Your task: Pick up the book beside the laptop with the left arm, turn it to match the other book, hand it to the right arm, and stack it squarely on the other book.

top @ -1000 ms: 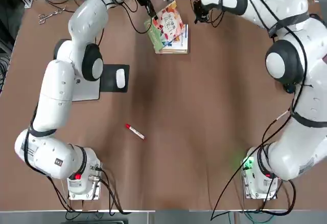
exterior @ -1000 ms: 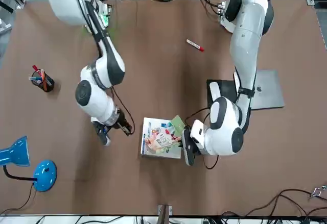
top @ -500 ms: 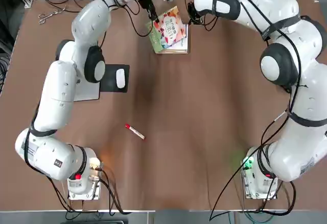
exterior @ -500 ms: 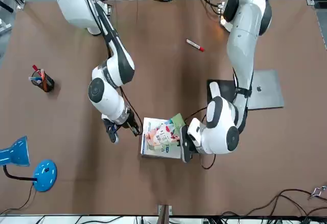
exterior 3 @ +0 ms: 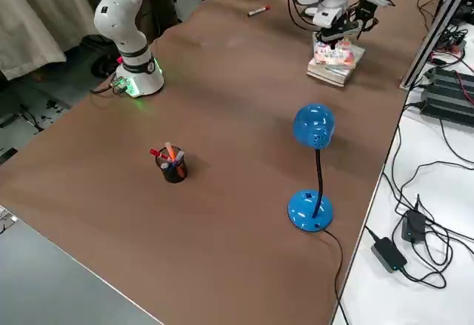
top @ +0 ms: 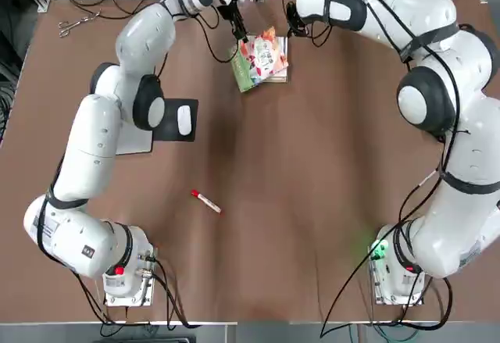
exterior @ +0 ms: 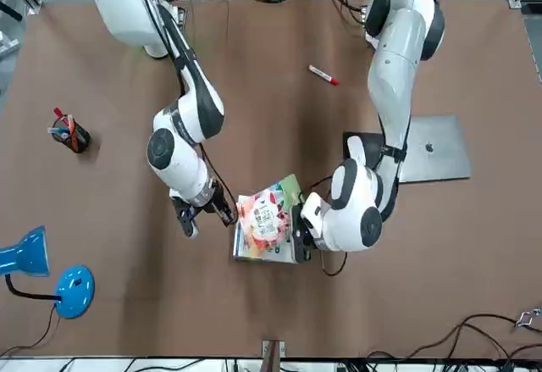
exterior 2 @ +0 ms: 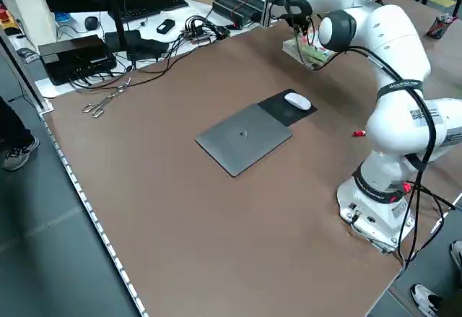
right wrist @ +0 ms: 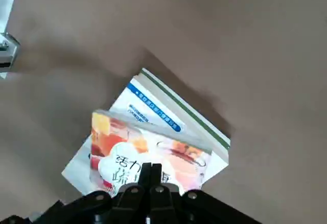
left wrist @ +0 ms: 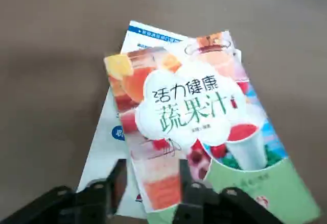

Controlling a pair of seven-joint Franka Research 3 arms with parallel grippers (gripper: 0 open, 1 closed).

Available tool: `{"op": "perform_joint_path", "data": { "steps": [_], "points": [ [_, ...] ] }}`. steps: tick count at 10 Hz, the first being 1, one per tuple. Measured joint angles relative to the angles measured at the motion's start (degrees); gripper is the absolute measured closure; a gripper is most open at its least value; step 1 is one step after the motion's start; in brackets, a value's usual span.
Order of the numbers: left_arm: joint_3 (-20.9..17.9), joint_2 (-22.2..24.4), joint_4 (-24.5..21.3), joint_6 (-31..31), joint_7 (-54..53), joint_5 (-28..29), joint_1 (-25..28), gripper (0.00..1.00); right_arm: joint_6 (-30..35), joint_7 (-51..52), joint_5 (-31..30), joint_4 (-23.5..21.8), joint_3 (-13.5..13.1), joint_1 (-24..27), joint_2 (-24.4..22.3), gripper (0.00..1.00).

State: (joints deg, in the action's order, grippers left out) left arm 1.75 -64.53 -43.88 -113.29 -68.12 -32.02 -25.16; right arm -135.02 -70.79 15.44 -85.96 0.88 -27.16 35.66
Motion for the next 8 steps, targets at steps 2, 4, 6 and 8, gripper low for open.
{"op": "perform_joint_path", "data": {
  "steps": [2, 4, 6, 8],
  "points": [
    [-0.06, 0.54, 0.91, -0.58, 2.27, 0.0, 0.17, 0.17, -2.28, -2.24, 0.93, 0.58, 0.06, -1.59, 1.11, 1.0],
    [-2.17, 4.8, 2.0, 4.23, 14.75, 3.15, 0.57, 0.17, -5.95, -6.97, 1.31, 1.88, 0.13, -4.12, 3.07, 1.0],
    [-6.73, 10.52, 2.08, 14.71, 30.75, 5.96, 1.64, 0.17, -11.19, -12.42, 1.36, 3.1, 0.26, -7.56, 5.78, 1.0],
    [-11.04, 13.98, 2.07, 21.98, 42.67, 8.08, 4.0, 0.14, -14.87, -16.86, 1.36, 6.21, 0.31, -11.59, 9.56, 0.99]
  ]
}}
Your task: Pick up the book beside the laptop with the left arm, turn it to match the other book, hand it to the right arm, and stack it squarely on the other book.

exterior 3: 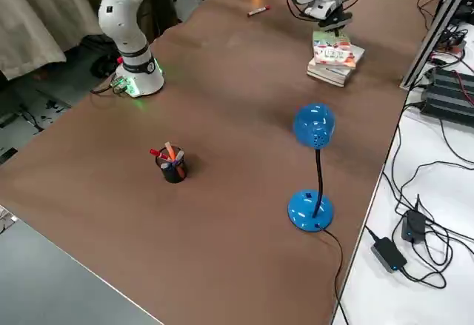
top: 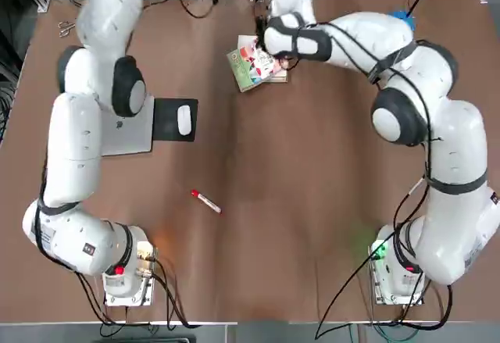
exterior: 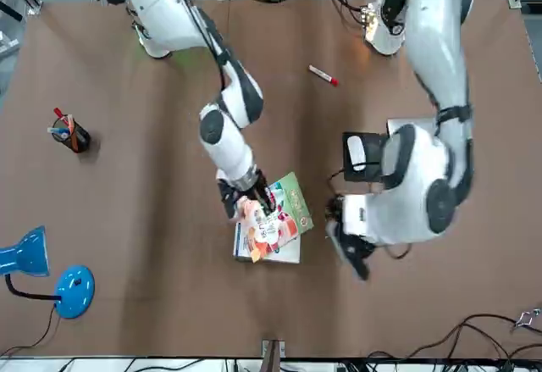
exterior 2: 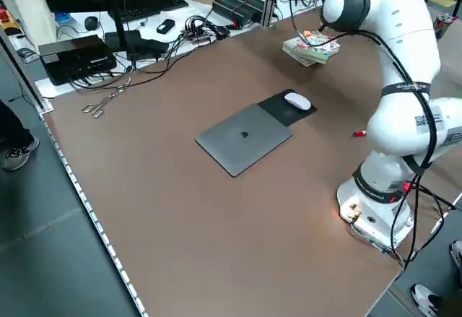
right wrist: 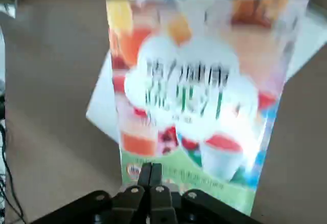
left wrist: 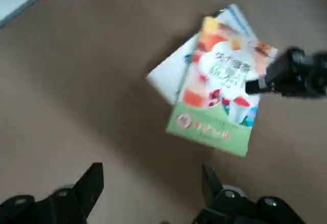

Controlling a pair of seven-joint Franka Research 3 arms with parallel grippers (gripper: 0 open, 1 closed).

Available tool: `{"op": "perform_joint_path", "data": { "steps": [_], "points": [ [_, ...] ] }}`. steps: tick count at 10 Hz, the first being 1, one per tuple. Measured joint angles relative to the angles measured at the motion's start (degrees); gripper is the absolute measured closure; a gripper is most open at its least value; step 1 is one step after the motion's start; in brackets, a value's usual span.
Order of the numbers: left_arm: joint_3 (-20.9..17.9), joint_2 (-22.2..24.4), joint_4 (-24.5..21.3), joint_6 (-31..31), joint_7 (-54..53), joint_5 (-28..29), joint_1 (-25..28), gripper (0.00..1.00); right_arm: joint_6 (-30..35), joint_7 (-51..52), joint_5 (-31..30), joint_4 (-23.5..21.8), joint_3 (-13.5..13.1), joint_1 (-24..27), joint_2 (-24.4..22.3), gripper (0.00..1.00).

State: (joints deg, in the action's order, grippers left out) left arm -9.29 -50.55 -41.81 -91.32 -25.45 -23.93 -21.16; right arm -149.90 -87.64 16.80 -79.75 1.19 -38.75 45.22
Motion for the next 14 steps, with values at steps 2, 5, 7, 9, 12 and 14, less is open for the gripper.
{"op": "perform_joint_path", "data": {
  "steps": [2, 5, 7, 9, 12, 14],
  "points": [
    [-1.63, 3.59, 0.02, 7.61, 11.83, 6.59, 0.81, 0.0, -4.33, -1.63, 0.0, 4.61, -0.04, -2.79, 5.31, 0.99],
    [-1.94, 11.97, -1.97, 16.34, 21.37, 13.81, 1.52, 0.02, -11.18, -1.67, 0.0, 8.31, -0.15, -3.67, 11.85, 0.99],
    [-2.17, 20.62, -8.98, 17.17, 21.59, 13.93, 5.29, 0.04, -11.17, -1.67, 0.0, 9.4, -0.29, -3.64, 12.7, 0.98],
    [-2.23, 27.19, -15.21, 17.22, 22.33, 13.94, 7.82, 0.04, -11.17, -1.67, 0.0, 10.92, -0.42, -3.5, 14.02, 0.98],
    [-2.13, 34.49, -26.57, 11.8, 25.17, 16.39, 7.62, 0.04, -11.21, -1.67, 0.02, 13.24, -0.45, -2.64, 15.63, 0.98],
    [-0.88, 42.83, -39.86, 2.72, 26.07, 18.48, 8.48, 0.04, -11.23, -1.67, 0.03, 13.66, -0.45, -1.94, 15.87, 0.98]
  ]
}}
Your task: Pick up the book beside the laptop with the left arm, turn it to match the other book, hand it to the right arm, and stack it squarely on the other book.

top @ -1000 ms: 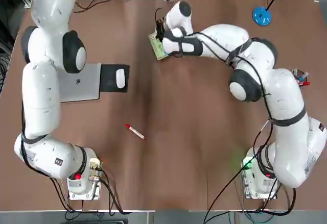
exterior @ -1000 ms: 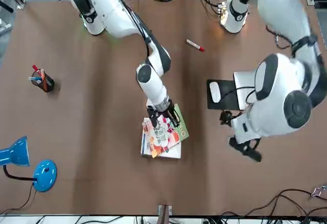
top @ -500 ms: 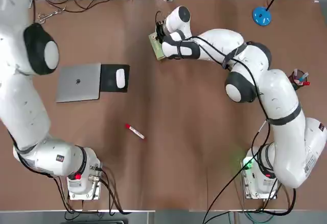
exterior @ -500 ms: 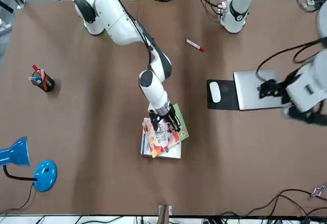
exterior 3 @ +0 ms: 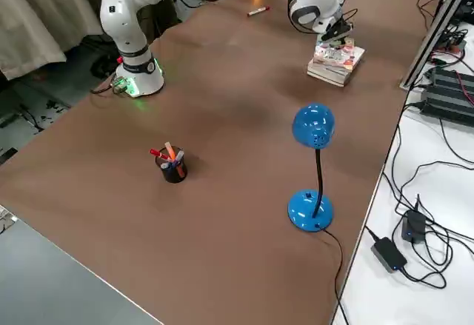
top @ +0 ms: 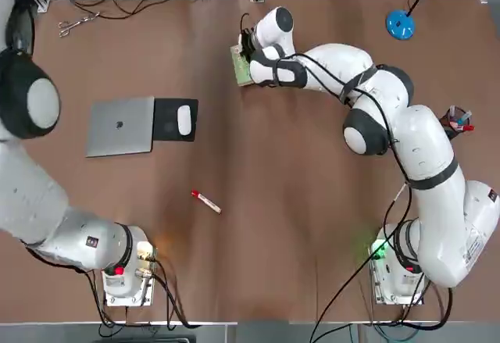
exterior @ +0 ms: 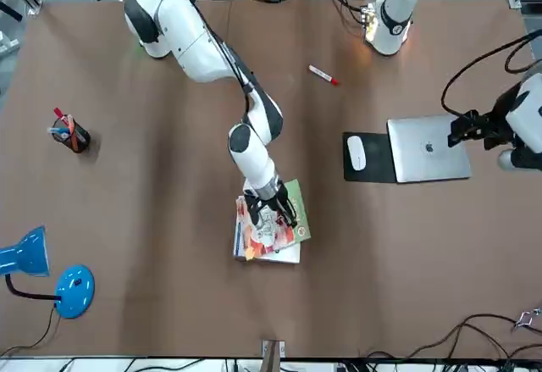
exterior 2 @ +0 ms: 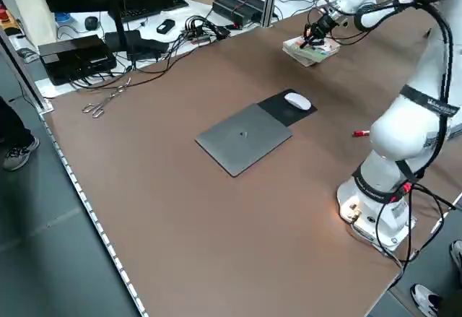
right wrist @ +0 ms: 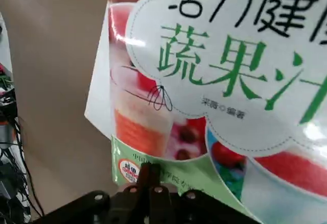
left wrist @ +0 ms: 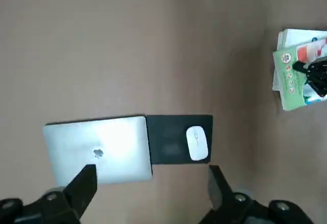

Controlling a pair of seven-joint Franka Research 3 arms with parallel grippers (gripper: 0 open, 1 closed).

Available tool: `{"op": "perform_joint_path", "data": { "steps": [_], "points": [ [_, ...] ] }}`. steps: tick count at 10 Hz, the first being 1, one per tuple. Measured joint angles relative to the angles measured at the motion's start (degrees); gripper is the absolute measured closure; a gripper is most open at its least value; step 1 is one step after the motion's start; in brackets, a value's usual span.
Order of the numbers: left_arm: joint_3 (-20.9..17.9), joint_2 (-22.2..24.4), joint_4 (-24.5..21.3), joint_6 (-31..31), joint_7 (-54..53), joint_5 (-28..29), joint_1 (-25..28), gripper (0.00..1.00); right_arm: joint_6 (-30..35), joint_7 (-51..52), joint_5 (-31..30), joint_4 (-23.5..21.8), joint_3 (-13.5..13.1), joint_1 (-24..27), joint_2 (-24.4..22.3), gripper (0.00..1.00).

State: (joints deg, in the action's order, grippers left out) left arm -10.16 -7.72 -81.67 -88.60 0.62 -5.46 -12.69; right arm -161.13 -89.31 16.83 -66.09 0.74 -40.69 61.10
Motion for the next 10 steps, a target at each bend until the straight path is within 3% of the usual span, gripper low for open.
{"op": "perform_joint_path", "data": {
  "steps": [1, 2, 3, 5, 10],
  "points": [
    [4.41, 3.65, -5.1, -2.12, 0.36, 1.15, 3.77, 0.04, 0.0, 0.0, 0.01, 0.33, -0.01, 0.42, 0.18, 0.98],
    [10.73, 5.91, -7.89, -2.89, 0.67, 1.67, 9.44, 0.05, 0.0, 0.0, 0.01, 0.68, -0.01, 0.93, 0.36, 0.98],
    [13.89, 6.89, -9.14, -3.09, 0.75, 2.18, 12.28, 0.04, 0.0, 0.0, 0.01, 1.07, -0.01, 1.29, 0.56, 0.97],
    [15.11, 7.0, -10.18, -3.31, 0.79, 3.06, 12.8, 0.0, -0.27, 0.0, 0.01, 1.92, 0.02, 1.35, 1.13, 0.97],
    [15.35, 6.76, -10.34, -4.01, 0.78, 5.02, 13.1, 0.04, -4.04, 0.0, 0.01, 3.44, 1.07, 1.48, 3.25, 0.97]
  ]
}}
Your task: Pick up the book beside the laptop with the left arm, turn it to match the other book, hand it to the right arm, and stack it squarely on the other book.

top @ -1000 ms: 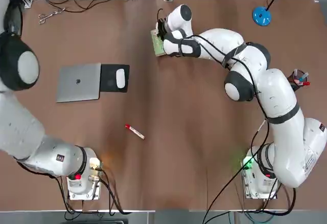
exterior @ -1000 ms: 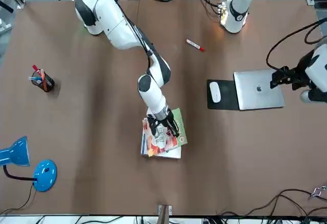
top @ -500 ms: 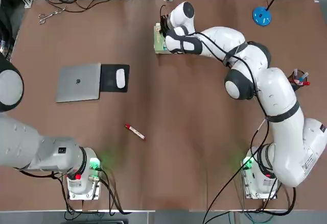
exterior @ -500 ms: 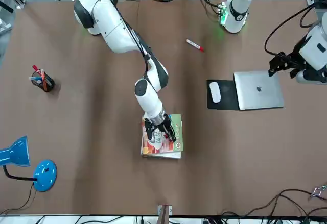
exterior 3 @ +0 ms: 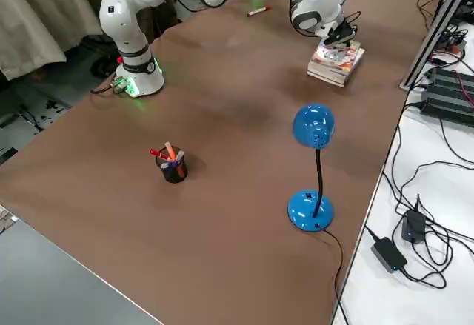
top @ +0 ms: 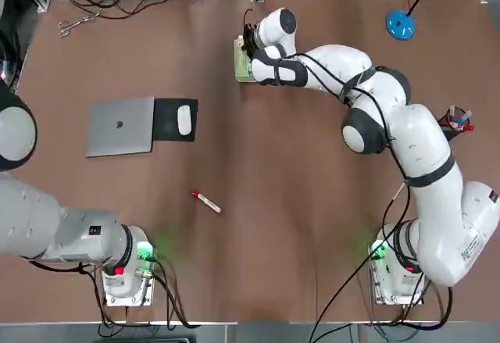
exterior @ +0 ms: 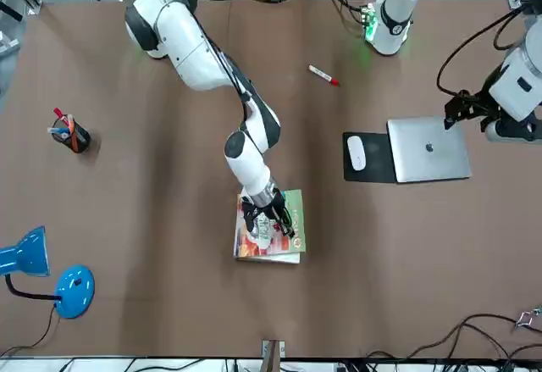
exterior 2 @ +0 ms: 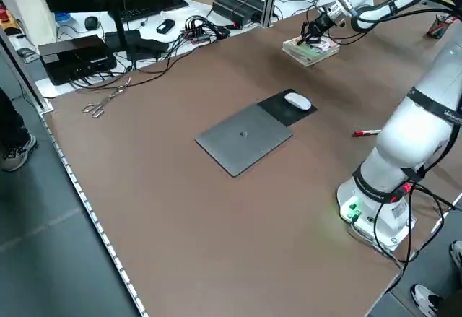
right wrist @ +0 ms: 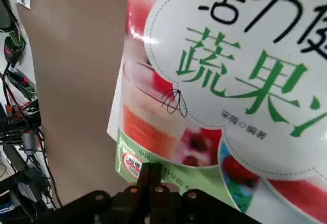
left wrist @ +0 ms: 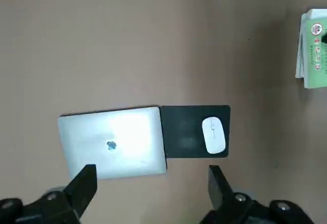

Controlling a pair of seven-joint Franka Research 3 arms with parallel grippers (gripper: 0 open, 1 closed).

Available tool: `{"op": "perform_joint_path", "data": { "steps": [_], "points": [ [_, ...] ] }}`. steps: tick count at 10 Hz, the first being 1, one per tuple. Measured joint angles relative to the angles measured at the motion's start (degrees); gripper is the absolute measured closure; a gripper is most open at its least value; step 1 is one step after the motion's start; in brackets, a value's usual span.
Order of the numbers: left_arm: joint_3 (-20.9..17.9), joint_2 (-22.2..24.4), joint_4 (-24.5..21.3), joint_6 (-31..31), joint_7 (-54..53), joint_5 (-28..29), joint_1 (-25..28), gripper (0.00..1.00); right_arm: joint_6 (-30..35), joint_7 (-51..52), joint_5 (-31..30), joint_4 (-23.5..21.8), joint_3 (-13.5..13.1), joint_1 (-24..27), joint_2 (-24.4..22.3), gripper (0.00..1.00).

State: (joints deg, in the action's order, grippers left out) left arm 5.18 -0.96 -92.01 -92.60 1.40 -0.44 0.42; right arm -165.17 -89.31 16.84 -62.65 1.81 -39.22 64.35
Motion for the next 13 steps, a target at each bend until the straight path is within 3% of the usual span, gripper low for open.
{"op": "perform_joint_path", "data": {
  "steps": [4, 13],
  "points": [
    [-0.04, -0.26, 0.47, -0.79, 0.0, 0.06, 0.12, 0.01, -0.31, 0.0, 0.0, 2.75, 0.12, 0.5, 1.88, 0.97],
    [0.1, -0.99, 0.6, -0.83, 0.07, 0.06, 0.11, 0.0, -0.35, 0.05, 0.0, 3.02, 0.16, 1.38, 2.09, 0.98]
  ]
}}
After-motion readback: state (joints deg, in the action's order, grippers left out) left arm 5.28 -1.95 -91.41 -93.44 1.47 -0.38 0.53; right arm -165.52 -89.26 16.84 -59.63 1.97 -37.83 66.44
